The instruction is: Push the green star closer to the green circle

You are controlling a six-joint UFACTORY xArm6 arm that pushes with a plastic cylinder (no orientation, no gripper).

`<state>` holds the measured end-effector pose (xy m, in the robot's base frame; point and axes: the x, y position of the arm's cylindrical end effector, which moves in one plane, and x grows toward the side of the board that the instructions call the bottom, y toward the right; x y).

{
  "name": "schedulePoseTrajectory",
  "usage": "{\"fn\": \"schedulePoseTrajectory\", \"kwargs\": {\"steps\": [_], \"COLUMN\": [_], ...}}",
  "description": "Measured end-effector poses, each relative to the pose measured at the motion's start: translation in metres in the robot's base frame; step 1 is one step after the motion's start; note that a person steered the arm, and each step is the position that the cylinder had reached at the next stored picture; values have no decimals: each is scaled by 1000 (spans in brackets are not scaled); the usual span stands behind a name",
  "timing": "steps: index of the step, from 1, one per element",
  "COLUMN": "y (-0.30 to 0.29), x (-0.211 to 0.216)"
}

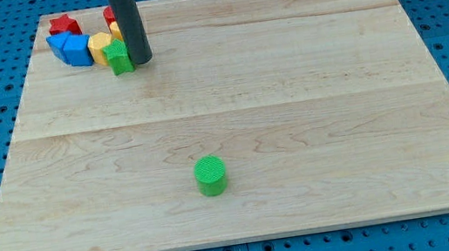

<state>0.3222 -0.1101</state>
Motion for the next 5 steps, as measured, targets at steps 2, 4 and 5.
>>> {"fn": "schedulePoseTrajectory", "kwargs": {"steps": [2,4,5], "y": [1,0,27], "x": [2,0,12]}}
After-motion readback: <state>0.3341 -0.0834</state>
